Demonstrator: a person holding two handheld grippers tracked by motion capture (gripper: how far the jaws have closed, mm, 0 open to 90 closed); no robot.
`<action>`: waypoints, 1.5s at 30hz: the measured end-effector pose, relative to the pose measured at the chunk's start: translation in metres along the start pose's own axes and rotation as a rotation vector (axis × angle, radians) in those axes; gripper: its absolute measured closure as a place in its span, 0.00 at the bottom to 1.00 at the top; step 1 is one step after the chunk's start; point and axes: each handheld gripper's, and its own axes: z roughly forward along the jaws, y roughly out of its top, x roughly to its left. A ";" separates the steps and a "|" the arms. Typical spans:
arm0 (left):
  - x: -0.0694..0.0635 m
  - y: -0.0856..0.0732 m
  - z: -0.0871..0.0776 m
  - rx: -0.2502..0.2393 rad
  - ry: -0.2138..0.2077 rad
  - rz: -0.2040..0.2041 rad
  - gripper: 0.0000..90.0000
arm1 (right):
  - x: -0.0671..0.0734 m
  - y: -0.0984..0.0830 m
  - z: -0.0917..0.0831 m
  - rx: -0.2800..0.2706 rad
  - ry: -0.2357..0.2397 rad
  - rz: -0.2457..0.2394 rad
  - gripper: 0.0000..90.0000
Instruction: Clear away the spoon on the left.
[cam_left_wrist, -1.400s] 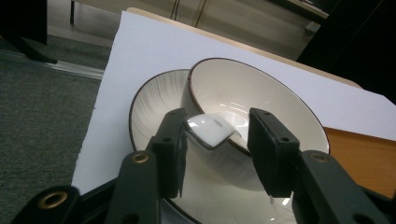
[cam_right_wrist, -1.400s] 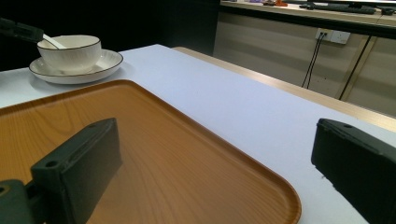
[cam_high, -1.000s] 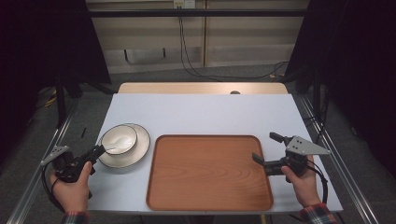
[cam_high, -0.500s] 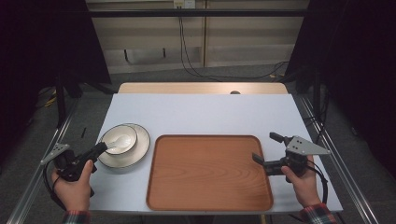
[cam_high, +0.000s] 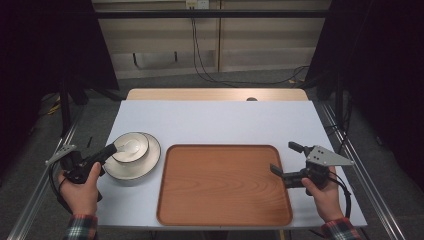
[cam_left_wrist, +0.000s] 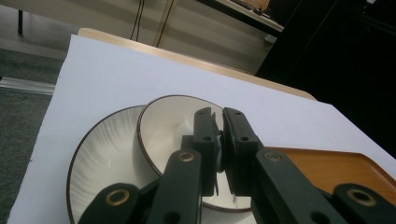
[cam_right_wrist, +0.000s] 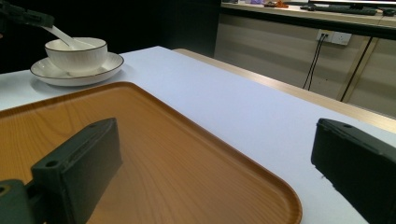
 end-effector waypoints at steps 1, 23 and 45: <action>-0.001 0.001 0.002 -0.003 0.003 -0.002 0.94 | -0.001 0.000 0.000 0.002 0.000 0.001 0.01; -0.020 0.027 0.057 -0.043 -0.025 0.011 0.94 | -0.005 0.000 -0.001 -0.009 0.004 0.016 0.01; -0.022 0.019 0.084 -0.088 -0.045 0.013 0.90 | -0.002 -0.001 0.001 -0.004 0.000 0.003 0.01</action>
